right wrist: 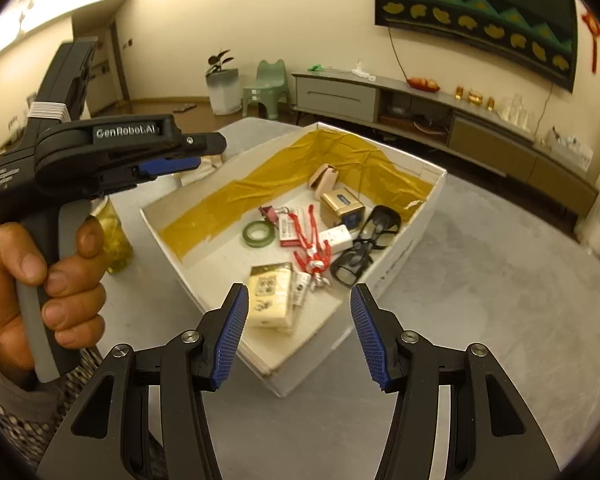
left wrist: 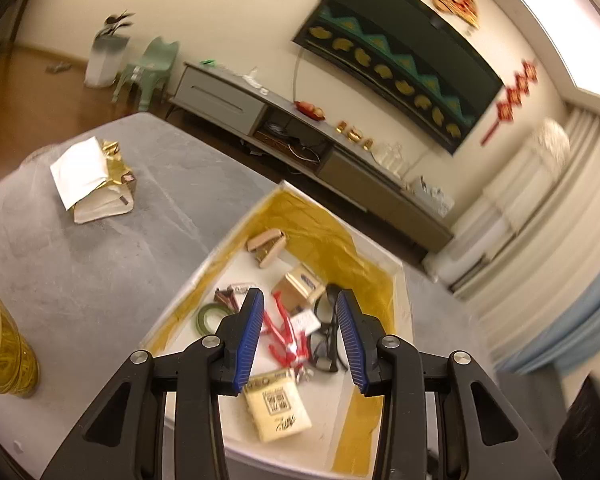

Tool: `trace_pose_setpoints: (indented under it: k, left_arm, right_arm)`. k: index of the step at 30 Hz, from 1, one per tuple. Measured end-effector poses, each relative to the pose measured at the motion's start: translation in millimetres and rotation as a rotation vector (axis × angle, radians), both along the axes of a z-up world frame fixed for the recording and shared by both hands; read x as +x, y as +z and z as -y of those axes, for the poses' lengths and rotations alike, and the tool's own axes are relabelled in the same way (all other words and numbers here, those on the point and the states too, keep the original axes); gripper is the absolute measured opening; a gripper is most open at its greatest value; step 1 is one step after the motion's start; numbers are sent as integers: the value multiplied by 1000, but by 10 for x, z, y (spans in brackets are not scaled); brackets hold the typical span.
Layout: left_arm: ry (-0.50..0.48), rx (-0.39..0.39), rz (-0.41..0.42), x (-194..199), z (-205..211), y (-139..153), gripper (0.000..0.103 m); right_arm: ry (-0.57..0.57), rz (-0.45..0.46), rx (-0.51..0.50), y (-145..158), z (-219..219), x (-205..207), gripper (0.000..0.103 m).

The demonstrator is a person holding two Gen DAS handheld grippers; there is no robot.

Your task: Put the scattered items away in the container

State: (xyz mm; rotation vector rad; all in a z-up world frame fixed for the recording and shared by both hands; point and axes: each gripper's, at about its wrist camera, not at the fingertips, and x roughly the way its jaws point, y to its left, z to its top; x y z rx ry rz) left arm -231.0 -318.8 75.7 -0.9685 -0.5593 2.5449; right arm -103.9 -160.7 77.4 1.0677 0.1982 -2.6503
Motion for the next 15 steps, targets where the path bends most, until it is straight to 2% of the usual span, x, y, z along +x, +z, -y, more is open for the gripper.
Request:
trace_pose_setpoints:
  k: [3, 7, 11, 15]
  left_arm:
    - [-33, -75, -30, 134, -179, -4, 41]
    - [-69, -139, -76, 282, -337, 11, 41]
    - [-89, -155, -93, 364, -375, 3, 41]
    - [-102, -129, -70, 431, -304, -65, 41]
  right_arm:
    - [-13, -5, 94, -17, -5, 15, 57]
    - [-14, 56, 113, -55, -84, -52, 57]
    - [-2, 80, 123, -60, -142, -102, 57]
    - [9, 89, 147, -50, -102, -127, 57]
